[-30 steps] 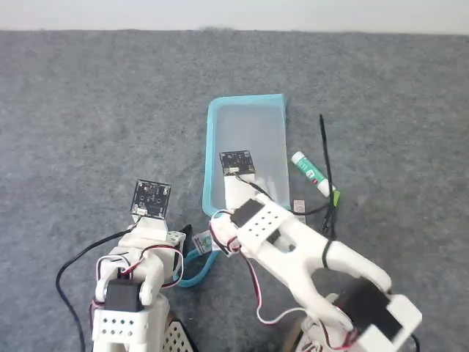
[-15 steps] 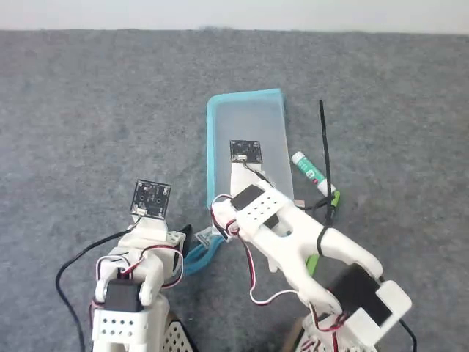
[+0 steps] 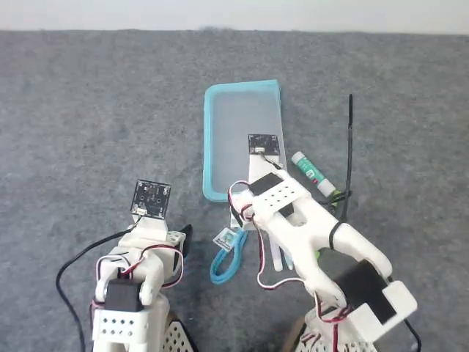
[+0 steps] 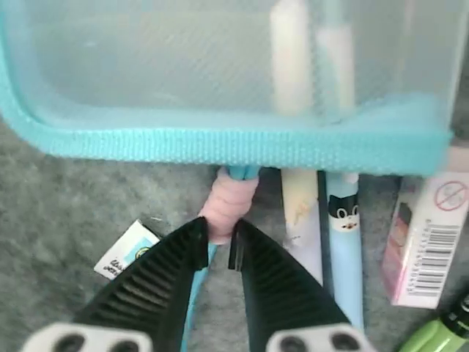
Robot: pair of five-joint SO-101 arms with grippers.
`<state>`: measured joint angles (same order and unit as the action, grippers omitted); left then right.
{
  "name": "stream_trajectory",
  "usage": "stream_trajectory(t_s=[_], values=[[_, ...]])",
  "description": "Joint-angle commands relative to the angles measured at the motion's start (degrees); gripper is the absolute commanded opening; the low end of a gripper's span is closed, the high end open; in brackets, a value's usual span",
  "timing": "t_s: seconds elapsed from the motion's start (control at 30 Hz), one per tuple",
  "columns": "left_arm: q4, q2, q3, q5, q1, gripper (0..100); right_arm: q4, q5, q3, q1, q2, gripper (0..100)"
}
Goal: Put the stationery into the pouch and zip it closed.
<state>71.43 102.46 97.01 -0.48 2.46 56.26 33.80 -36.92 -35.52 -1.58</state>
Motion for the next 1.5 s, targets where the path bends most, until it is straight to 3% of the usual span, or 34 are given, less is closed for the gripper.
stream_trajectory(t_s=[0.0,0.2,0.27,0.47,0.63,0.77,0.97,1.47], values=[[0.1,0.6,-0.3,0.9,-0.1,19,1.7,-4.6,3.3,5.1,-1.5,1.6],[0.1,0.6,-0.3,0.9,-0.1,19,8.9,-43.9,6.2,10.9,-7.1,1.3],[0.1,0.6,-0.3,0.9,-0.1,19,10.5,-47.0,6.2,11.1,-8.0,1.3],[0.1,0.6,-0.3,0.9,-0.1,19,9.2,-41.8,5.7,9.9,-8.2,1.7],[0.1,0.6,-0.3,0.9,-0.1,19,7.6,-20.0,9.6,3.5,-8.0,1.7],[0.1,0.6,-0.3,0.9,-0.1,19,7.8,-11.9,11.3,-0.5,-5.8,9.1],[0.1,0.6,-0.3,0.9,-0.1,19,7.9,-7.6,11.3,-0.4,1.6,21.4],[0.1,0.6,-0.3,0.9,-0.1,19,1.4,-7.6,12.0,5.1,10.0,21.5]])
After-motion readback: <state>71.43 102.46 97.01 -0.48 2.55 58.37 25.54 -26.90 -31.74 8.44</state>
